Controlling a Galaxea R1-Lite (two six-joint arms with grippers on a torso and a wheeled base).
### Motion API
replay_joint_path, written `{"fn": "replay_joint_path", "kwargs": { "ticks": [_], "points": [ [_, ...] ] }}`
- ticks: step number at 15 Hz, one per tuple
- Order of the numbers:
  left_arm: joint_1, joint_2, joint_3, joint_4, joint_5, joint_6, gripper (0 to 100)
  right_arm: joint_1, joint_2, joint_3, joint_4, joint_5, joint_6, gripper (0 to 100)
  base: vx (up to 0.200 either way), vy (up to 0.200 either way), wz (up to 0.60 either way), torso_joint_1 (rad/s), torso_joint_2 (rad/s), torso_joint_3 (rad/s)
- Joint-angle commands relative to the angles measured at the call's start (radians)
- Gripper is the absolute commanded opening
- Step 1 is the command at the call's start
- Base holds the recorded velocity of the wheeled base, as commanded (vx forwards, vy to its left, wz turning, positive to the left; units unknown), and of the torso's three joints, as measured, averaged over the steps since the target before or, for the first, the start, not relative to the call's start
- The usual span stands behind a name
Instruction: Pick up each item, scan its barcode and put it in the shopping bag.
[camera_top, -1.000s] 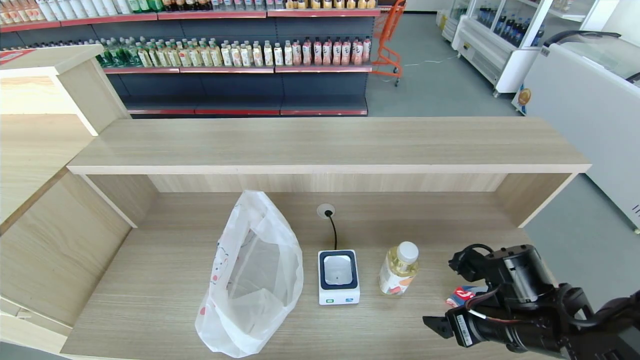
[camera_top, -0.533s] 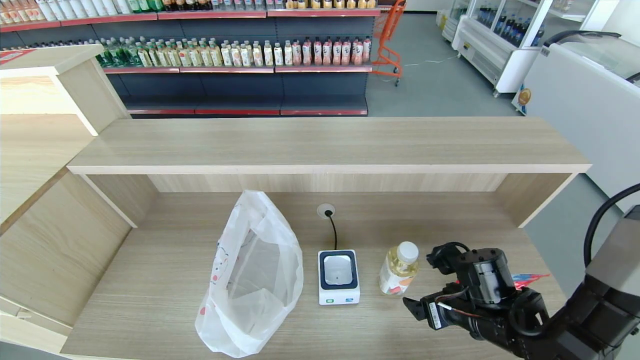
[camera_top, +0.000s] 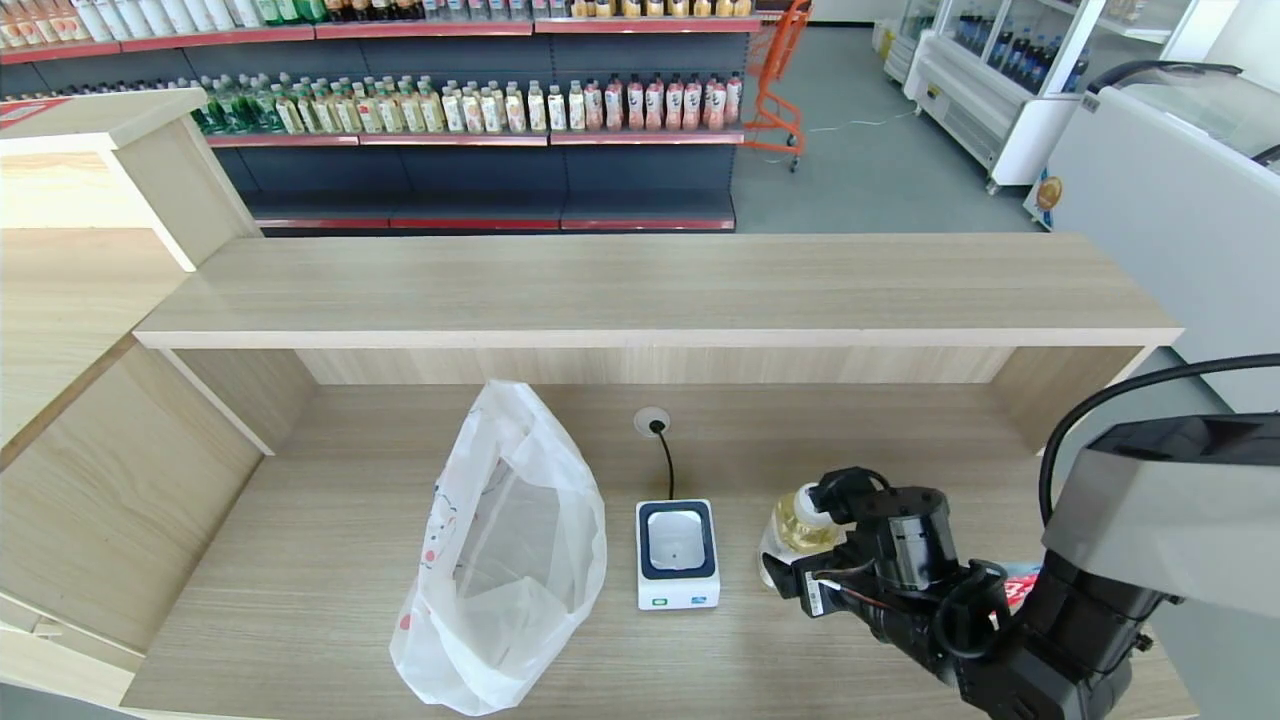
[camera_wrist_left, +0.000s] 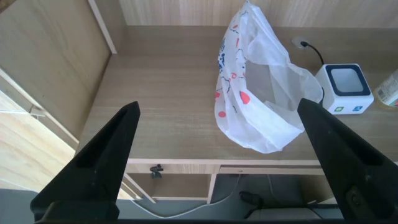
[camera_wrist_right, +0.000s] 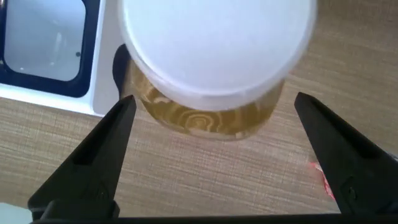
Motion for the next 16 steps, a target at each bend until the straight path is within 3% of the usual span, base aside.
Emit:
{"fn": "replay_joint_path", "kwargs": {
  "ticks": [1,10,11,16],
  "points": [
    [0.000,0.000,0.000,0.000,0.000,0.000,100,0.025,0.056,-0.051,-0.015,-0.004,0.000,100,0.000,0.000,0.00,0.000,0.00,0.000],
    [0.000,0.000,0.000,0.000,0.000,0.000,100,0.065,0.171,-0.140,-0.151,-0.027,-0.030,100,0.000,0.000,0.00,0.000,0.00,0.000],
    [0.000,0.000,0.000,0.000,0.000,0.000,100,0.064,0.173,-0.149,-0.151,-0.027,-0.042,0,0.000,0.000,0.00,0.000,0.00,0.000],
    [0.000,0.000,0.000,0.000,0.000,0.000,100,0.048,0.184,-0.161,-0.163,-0.026,-0.082,0,0.000,0.000,0.00,0.000,0.00,0.000]
  ]
}}
